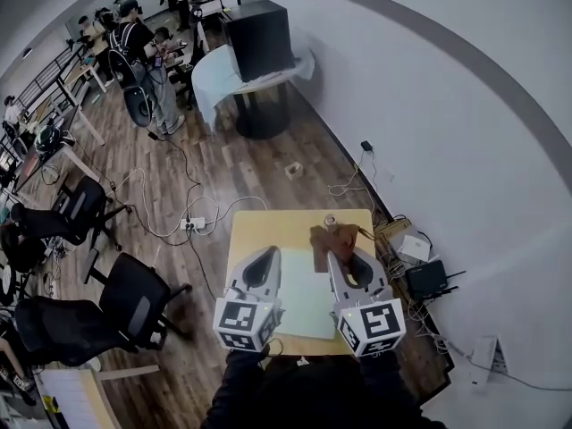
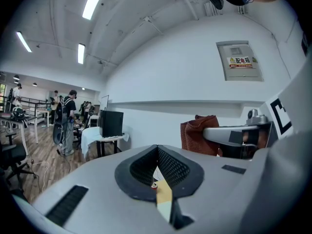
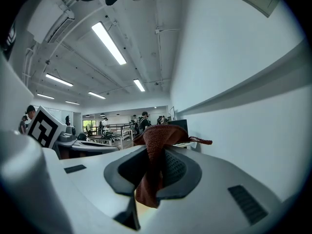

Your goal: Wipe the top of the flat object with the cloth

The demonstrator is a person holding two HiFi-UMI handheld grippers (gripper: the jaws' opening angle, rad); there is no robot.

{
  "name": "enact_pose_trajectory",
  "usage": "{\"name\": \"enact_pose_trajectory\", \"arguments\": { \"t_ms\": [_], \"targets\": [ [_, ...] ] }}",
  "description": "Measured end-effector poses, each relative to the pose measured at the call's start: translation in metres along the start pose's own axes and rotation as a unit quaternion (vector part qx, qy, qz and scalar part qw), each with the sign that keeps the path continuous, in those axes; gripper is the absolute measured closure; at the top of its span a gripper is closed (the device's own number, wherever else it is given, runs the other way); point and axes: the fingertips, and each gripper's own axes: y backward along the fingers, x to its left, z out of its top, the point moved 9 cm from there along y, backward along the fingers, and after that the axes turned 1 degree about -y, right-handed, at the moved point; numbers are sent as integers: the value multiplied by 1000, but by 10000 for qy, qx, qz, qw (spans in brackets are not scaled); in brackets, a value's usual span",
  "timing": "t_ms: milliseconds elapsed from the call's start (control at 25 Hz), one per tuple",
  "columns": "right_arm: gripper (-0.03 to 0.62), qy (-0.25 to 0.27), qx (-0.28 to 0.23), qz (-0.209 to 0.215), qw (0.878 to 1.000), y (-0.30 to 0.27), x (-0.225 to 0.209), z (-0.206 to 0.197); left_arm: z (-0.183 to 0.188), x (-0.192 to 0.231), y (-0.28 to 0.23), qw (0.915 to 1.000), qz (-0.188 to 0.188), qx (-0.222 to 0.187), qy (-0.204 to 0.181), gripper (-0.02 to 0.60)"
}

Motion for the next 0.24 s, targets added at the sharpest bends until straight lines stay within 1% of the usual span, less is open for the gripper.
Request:
{"name": "enact_pose_trajectory", "arguments": {
  "t_ms": [240],
  "targets": [
    [520,47,-18,16,10000,0,-20,-2,-1,-12,-17,10000,-12,15,-56,548]
  ]
}}
